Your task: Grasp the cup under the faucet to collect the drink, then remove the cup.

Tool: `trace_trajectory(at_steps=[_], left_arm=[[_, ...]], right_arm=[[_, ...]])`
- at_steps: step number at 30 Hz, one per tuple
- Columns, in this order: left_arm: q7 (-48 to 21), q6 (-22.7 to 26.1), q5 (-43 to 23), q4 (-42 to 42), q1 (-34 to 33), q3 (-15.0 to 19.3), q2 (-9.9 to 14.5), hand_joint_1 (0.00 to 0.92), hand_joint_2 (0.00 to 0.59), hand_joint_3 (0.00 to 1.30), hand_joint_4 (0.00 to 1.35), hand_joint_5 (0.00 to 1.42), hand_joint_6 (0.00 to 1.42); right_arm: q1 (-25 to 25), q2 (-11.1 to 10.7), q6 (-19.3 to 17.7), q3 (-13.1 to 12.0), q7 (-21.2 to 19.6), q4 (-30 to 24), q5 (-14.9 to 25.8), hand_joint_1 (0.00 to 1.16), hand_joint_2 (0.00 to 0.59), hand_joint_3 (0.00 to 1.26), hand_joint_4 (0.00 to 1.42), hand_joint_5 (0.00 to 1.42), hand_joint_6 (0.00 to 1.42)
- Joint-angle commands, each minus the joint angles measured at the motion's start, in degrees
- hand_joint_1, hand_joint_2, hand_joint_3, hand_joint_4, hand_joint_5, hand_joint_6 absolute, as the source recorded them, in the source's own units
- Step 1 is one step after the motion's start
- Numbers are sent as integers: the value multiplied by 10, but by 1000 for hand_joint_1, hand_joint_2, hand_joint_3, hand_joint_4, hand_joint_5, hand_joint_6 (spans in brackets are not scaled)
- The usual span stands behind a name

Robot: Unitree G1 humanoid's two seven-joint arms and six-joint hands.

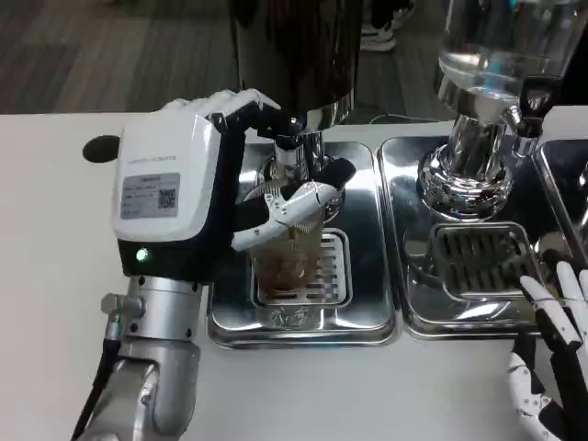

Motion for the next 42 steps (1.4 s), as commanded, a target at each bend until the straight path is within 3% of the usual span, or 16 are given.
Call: trace_trajectory(at_steps=[1,42], left_arm=[[4,-2,2,10,16,1,3,0,110,679,565,624,514],[11,-4,4,1,22,4,0,0,106,641,526,599,483]], right_arm=[[0,1,0,0,2,1,-1,159,586,185,1,0,131],[4,3,-1,1,2,2,-4,159,586,185,1,0,131]])
